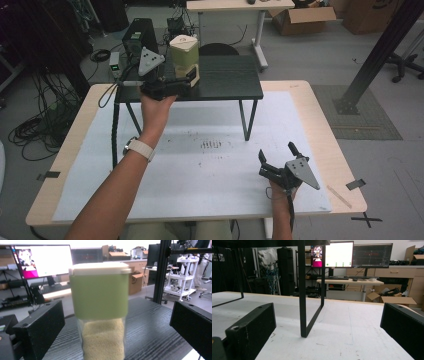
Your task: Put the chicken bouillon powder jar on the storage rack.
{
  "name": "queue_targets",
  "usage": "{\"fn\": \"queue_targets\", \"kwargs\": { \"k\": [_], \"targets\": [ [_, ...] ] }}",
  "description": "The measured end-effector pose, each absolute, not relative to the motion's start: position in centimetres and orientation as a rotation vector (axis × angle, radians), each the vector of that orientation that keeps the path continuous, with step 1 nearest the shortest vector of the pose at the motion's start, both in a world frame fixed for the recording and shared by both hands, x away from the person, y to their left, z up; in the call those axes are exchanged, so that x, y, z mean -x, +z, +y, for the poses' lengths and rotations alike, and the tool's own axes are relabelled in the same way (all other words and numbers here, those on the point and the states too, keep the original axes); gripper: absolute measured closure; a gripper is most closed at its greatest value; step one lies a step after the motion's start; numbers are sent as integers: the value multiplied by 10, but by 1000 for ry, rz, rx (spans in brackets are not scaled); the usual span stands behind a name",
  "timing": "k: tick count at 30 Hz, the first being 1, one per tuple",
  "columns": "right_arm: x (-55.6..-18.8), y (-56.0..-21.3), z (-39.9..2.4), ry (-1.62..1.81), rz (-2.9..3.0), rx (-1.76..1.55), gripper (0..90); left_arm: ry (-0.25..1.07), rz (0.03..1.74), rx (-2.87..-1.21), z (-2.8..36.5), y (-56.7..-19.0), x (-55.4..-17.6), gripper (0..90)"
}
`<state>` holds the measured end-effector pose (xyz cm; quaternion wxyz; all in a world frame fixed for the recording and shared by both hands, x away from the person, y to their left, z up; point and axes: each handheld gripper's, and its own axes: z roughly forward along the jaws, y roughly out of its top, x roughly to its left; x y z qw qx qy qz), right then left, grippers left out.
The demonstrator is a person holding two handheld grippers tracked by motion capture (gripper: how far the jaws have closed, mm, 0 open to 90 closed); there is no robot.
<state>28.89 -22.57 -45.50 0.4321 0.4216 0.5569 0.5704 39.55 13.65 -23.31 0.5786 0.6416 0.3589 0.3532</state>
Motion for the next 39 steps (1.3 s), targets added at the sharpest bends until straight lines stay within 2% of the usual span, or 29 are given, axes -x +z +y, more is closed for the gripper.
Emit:
{"fn": "queue_targets", "kwargs": {
  "k": [18,39],
  "targets": [
    [-289,-455,-226,1420,1389,-1050,0,848,780,-1449,166,-245,-334,3],
    [-289,-455,-225,1418,1391,-1048,0,782,798,-1388,215,-279,-301,3]
  ]
}}
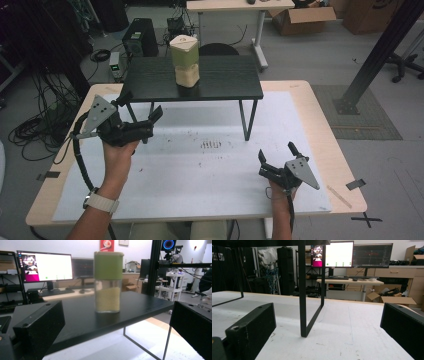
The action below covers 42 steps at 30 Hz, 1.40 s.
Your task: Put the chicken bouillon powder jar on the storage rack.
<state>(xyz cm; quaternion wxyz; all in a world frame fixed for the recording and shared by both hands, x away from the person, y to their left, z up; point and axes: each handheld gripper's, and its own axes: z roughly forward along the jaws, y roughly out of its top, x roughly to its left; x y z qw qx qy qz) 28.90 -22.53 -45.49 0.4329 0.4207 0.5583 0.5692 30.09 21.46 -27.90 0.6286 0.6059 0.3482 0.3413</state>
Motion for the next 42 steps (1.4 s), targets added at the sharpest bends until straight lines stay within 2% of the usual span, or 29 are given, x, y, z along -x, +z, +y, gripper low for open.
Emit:
{"fn": "queue_targets", "kwargs": {
  "k": [17,42],
  "targets": [
    [-289,-455,-225,1416,1391,-1048,0,756,819,-1377,250,-322,-287,3],
    [-289,-455,-225,1412,1395,-1045,0,804,902,-1369,282,-400,-290,2]
  ]
}}
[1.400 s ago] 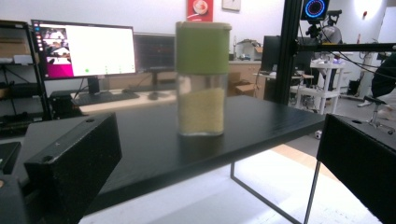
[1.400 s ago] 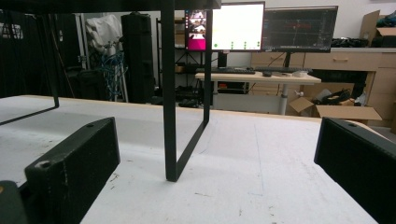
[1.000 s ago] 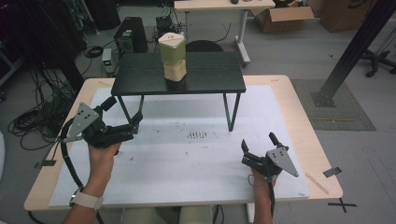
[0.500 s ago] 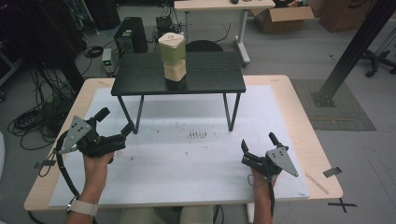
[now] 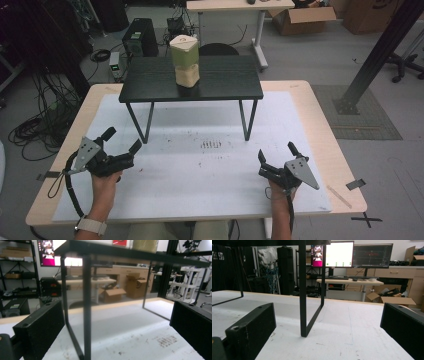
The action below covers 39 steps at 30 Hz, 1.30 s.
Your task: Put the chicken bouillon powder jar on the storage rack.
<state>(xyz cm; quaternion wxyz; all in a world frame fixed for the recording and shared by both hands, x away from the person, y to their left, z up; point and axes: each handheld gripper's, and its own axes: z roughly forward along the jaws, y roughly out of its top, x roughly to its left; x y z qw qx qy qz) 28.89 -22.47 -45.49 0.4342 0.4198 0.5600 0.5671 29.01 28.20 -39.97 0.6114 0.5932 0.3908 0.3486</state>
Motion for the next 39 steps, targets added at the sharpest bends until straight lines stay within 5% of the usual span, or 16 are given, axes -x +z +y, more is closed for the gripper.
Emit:
{"fn": "queue_targets", "kwargs": {
  "k": [21,39],
  "targets": [
    [-289,-455,-224,1409,1396,-1042,0,849,989,-1398,291,-448,-293,3],
    [-289,-455,-224,1407,1397,-1037,0,937,947,-1375,287,-453,-285,3]
  ]
}}
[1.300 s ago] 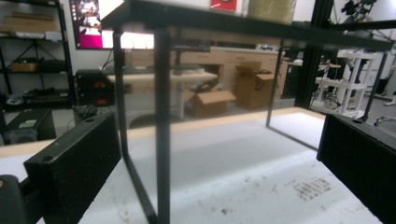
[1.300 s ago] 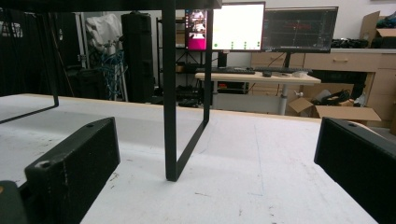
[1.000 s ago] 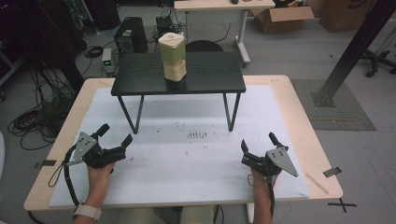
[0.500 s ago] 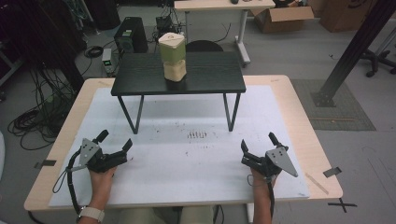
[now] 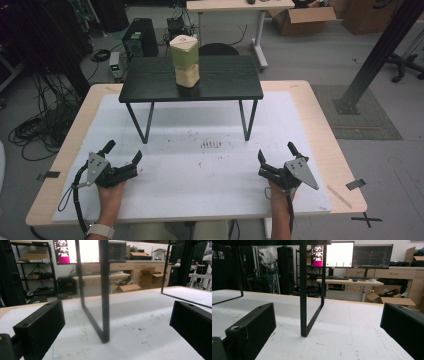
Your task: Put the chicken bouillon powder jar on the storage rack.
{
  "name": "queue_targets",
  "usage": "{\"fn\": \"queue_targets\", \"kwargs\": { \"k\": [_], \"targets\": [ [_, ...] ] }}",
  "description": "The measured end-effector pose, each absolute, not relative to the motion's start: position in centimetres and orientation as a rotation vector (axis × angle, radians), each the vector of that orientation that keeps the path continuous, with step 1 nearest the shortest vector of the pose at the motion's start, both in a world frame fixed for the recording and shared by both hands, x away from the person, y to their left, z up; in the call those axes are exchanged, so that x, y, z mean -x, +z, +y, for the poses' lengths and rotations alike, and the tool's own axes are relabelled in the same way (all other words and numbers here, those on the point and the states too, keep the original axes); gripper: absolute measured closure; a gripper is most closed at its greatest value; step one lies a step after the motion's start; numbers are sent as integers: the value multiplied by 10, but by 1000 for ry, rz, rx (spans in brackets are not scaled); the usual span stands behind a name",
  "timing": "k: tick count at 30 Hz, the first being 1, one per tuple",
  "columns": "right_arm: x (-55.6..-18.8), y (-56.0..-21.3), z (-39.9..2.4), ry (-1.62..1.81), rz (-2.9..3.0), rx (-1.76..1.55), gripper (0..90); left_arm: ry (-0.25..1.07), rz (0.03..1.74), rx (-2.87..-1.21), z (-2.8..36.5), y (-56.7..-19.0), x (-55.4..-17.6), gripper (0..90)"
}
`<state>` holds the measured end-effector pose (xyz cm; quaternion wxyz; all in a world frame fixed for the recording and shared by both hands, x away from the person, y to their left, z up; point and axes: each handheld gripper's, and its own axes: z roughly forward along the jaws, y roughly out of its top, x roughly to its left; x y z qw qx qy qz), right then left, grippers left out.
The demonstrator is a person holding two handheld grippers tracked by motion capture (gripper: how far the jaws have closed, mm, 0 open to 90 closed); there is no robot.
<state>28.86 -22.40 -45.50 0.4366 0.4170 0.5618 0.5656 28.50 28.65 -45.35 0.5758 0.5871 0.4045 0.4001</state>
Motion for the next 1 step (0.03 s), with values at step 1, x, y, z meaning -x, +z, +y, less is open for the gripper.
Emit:
{"fn": "queue_targets", "kwargs": {
  "k": [1],
  "targets": [
    [-289,-455,-224,1407,1398,-1038,0,934,951,-1366,287,-454,-285,2]
  ]
}}
